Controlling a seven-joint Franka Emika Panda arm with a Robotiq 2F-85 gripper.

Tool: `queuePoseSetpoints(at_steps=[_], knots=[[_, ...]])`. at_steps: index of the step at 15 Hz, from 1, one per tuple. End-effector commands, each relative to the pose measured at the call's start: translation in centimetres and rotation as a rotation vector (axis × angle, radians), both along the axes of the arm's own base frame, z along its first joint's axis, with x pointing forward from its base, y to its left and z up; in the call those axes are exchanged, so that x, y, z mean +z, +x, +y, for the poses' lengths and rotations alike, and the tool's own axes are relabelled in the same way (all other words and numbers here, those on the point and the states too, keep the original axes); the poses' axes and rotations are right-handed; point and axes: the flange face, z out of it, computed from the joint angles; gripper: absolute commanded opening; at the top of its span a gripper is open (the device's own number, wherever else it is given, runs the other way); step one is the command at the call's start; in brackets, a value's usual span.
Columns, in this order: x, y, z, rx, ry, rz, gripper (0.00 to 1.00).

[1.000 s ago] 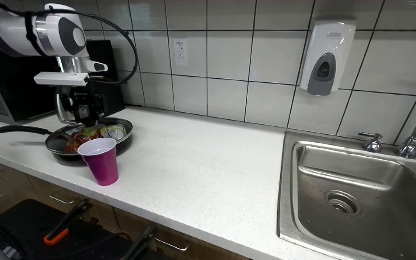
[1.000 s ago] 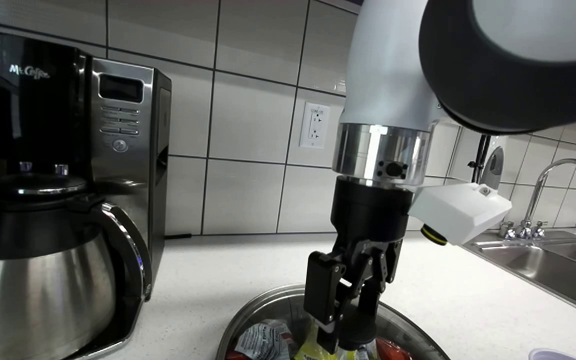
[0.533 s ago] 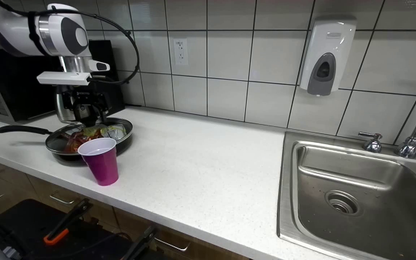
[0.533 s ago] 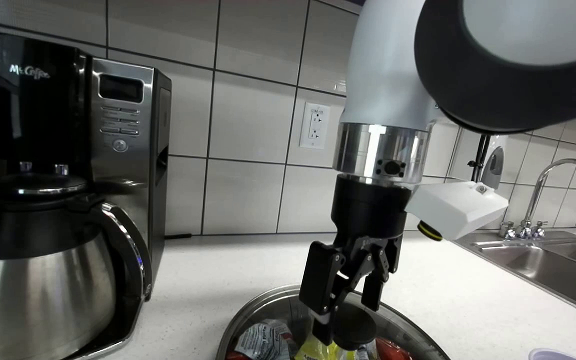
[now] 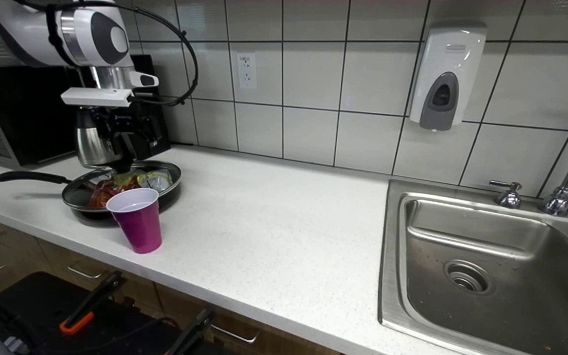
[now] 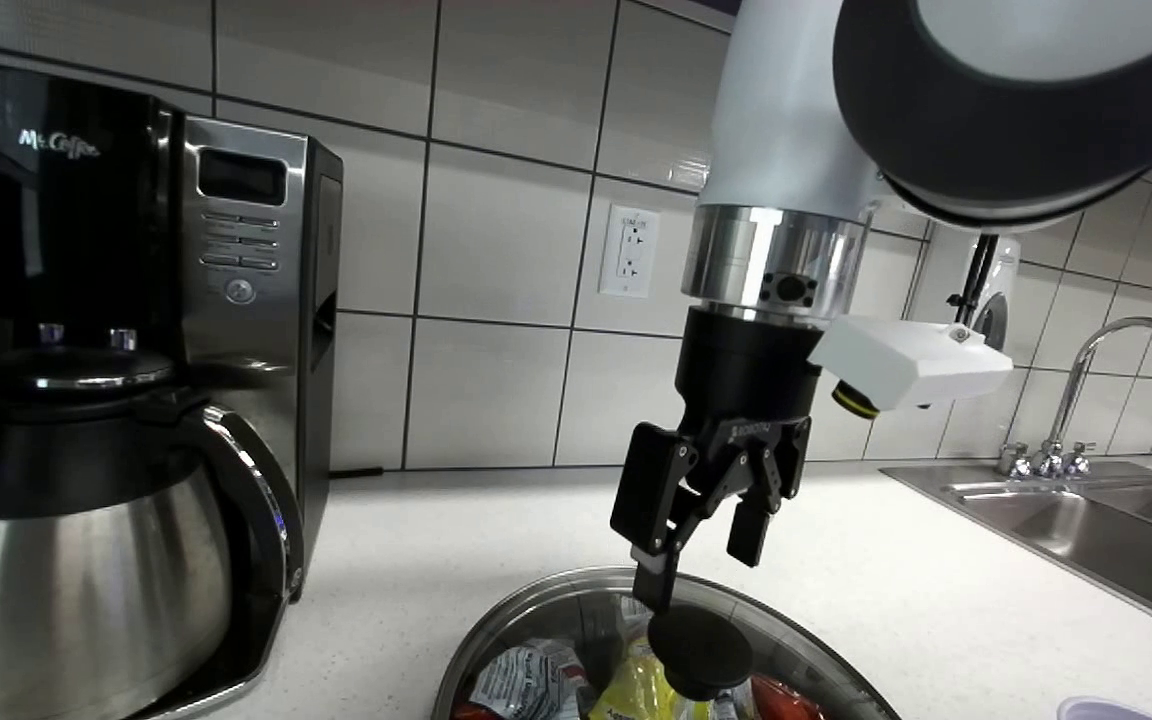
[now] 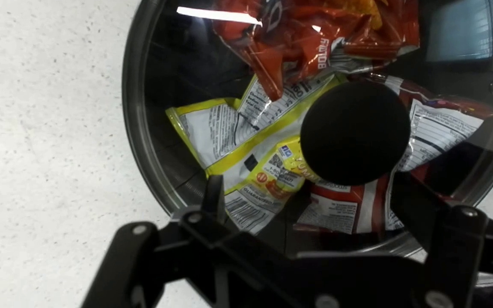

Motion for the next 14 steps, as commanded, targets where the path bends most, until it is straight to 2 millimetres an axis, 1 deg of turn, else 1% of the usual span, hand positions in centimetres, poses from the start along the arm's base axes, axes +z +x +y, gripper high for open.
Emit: queuePoseSetpoints(at_steps=[1, 6, 11, 14], knots=[[2.5, 0.3, -1.5, -0.003, -0.020, -0.014, 1.00], [4.1, 0.9, -3.9, -0.060, -0.030, -0.019, 1.00], [5.2, 1.8, -7.3, -0.135, -0.041, -0.030, 1.00], [5.6, 2.0, -9.3, -0.178, -0.039, -0.027, 1.00]])
